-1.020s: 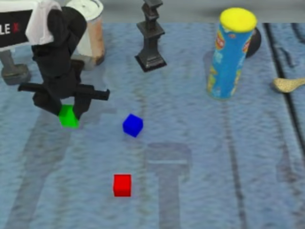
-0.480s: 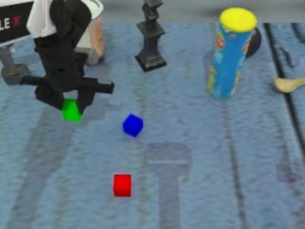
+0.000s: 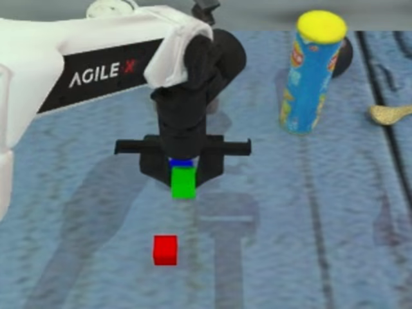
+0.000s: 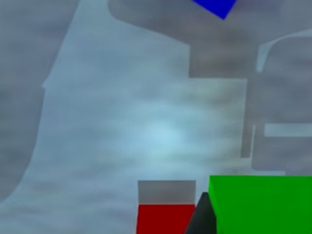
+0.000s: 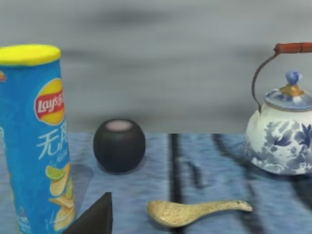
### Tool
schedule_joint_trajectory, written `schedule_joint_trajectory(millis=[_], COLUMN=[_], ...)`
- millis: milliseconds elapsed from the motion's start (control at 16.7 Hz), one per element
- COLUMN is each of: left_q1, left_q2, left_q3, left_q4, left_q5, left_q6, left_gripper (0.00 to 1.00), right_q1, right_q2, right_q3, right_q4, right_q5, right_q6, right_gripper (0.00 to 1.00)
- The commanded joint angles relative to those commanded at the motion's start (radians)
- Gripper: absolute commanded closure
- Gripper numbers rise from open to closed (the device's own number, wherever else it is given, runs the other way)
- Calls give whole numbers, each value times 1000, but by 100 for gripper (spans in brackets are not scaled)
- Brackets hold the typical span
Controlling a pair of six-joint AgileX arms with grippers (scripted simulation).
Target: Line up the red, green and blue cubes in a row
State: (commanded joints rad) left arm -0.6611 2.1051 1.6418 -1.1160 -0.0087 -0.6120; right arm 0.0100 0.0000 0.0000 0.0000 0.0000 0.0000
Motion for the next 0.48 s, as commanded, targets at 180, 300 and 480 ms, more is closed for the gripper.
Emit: schedule_joint_trajectory(millis=[180, 300, 480], left_q1=[-137, -194, -213], left_q2=[-14, -25, -31], left_q3=[6, 7, 6], left_q4=[-13, -16, -16], left_q5=[-3, -5, -6], left_q6=[-172, -233, -253], left_gripper=[100, 100, 100], right_q1=[0, 0, 0], right_q2=[0, 0, 0], right_q3=[0, 0, 0], right_q4=[0, 0, 0], right_q5=[0, 0, 0], right_q6=[0, 0, 0], right_gripper=[0, 0, 0])
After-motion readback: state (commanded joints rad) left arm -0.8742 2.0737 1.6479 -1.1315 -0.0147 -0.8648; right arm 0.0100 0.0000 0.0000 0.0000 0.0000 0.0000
